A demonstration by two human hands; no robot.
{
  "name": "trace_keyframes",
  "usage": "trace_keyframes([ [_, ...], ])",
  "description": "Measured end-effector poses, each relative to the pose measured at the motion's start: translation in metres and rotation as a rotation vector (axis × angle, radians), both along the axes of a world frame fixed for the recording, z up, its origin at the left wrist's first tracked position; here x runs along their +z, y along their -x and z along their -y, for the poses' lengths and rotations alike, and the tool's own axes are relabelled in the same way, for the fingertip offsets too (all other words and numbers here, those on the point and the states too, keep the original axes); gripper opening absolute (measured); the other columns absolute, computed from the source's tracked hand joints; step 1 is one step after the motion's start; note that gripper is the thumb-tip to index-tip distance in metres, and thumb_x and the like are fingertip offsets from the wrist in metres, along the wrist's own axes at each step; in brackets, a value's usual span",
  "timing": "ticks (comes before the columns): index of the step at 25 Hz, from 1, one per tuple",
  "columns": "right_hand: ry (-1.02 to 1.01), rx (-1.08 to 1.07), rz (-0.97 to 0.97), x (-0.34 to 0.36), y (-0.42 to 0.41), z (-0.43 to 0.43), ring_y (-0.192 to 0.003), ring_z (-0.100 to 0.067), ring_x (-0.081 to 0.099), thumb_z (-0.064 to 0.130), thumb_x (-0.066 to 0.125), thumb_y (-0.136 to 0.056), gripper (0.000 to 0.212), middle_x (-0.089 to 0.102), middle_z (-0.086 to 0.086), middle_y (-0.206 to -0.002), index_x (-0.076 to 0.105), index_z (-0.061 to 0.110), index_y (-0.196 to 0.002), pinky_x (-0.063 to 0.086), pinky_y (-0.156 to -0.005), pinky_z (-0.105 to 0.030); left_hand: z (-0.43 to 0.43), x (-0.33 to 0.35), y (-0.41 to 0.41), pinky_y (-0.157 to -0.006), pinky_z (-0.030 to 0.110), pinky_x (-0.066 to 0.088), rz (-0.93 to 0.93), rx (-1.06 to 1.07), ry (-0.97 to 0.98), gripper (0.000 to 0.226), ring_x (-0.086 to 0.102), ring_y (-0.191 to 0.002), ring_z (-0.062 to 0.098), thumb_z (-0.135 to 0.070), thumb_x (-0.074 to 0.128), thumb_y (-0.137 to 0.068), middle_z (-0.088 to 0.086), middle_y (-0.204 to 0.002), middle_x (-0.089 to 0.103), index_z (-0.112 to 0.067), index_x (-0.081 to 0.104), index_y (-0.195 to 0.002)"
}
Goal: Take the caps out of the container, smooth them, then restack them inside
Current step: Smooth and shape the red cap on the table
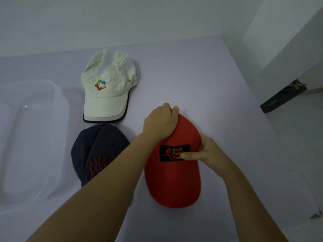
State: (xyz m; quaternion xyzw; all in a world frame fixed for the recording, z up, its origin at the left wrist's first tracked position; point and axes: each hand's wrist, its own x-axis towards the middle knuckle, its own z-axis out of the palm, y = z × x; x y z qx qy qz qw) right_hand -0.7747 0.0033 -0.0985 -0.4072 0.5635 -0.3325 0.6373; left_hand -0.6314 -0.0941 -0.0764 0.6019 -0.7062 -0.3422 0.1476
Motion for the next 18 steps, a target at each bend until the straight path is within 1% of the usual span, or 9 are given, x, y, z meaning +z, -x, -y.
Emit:
trace_keyframes([
  [2,-0.011,0.014,-0.007,0.0,0.001,0.001,-0.102,-0.014,0.067,0.016,0.083,-0.053,0.068,0.07,0.0,-0.11,0.059,0.014,-0.116,0.055,-0.08,-0.023,0.002,0.0,-0.001,-0.062,0.032,0.035,0.018,-0.016,0.011,0.041,0.046,-0.06,0.018,-0.034,0.033,-0.096,0.0,-0.06,0.046,-0.012,0.041,-0.062],
  [5,-0.017,0.008,-0.058,-0.001,0.001,0.002,-0.106,-0.015,0.064,0.019,0.089,-0.052,0.074,0.062,-0.001,-0.12,0.053,0.02,-0.117,0.055,-0.082,-0.025,0.008,0.003,-0.001,-0.054,0.03,0.03,0.003,-0.002,-0.014,0.052,0.034,-0.047,0.017,-0.034,0.035,-0.095,0.0,-0.049,0.034,-0.012,0.027,-0.048],
  [8,0.066,-0.005,-0.209,0.001,-0.001,0.001,-0.108,-0.002,0.055,0.029,0.088,-0.051,0.077,0.053,0.006,-0.125,0.049,0.031,-0.118,0.05,-0.079,-0.011,0.01,0.006,-0.003,-0.054,0.03,0.03,-0.027,0.009,-0.035,0.055,0.033,-0.047,0.016,-0.042,0.034,-0.096,-0.001,-0.049,0.032,-0.015,0.025,-0.048],
  [9,0.098,0.009,-0.235,0.002,-0.001,0.0,-0.112,0.0,0.052,0.033,0.089,-0.05,0.082,0.052,0.008,-0.127,0.046,0.033,-0.121,0.048,-0.083,-0.011,0.011,0.006,-0.004,-0.054,0.031,0.03,-0.026,0.003,-0.032,0.055,0.034,-0.049,0.015,-0.045,0.033,-0.096,-0.002,-0.05,0.034,-0.016,0.026,-0.049],
  [11,0.144,0.007,-0.162,0.003,-0.003,0.0,-0.115,0.003,0.051,0.035,0.086,-0.058,0.085,0.05,0.014,-0.128,0.04,0.035,-0.129,0.048,-0.087,-0.016,0.009,0.007,-0.004,-0.058,0.032,0.031,-0.031,-0.005,-0.027,0.055,0.037,-0.052,0.014,-0.047,0.031,-0.096,-0.002,-0.053,0.037,-0.016,0.029,-0.051],
  [13,0.156,-0.065,-0.034,0.008,-0.011,0.002,-0.108,0.005,0.057,0.04,0.073,-0.074,0.066,0.055,0.016,-0.123,0.04,0.03,-0.131,0.051,-0.083,-0.016,0.008,0.01,-0.004,-0.062,0.032,0.032,-0.055,-0.012,-0.031,0.054,0.038,-0.054,0.014,-0.047,0.03,-0.097,-0.002,-0.055,0.04,-0.016,0.031,-0.053],
  [14,0.151,-0.114,-0.024,0.008,-0.015,0.004,-0.106,0.003,0.06,0.046,0.064,-0.079,0.057,0.059,0.014,-0.12,0.044,0.028,-0.129,0.052,-0.083,-0.018,0.007,0.011,-0.003,-0.062,0.032,0.033,-0.073,-0.016,-0.038,0.054,0.039,-0.055,0.013,-0.047,0.03,-0.097,-0.002,-0.055,0.041,-0.015,0.032,-0.053],
  [16,0.146,-0.174,-0.078,0.006,-0.022,0.009,-0.101,-0.003,0.064,0.052,0.053,-0.079,0.048,0.065,0.009,-0.112,0.052,0.025,-0.118,0.054,-0.083,-0.024,0.005,0.014,-0.004,-0.06,0.03,0.033,-0.13,-0.014,-0.06,0.051,0.041,-0.057,0.013,-0.046,0.03,-0.097,-0.003,-0.058,0.043,-0.016,0.036,-0.057],
  [18,0.143,-0.199,-0.089,0.004,-0.026,0.011,-0.094,-0.006,0.066,0.05,0.051,-0.081,0.037,0.067,0.005,-0.103,0.056,0.023,-0.106,0.053,-0.077,-0.024,0.003,0.014,-0.01,-0.062,0.025,0.036,-0.17,0.019,-0.058,0.043,0.049,-0.069,0.014,-0.046,0.032,-0.096,-0.004,-0.07,0.053,-0.017,0.048,-0.069],
])
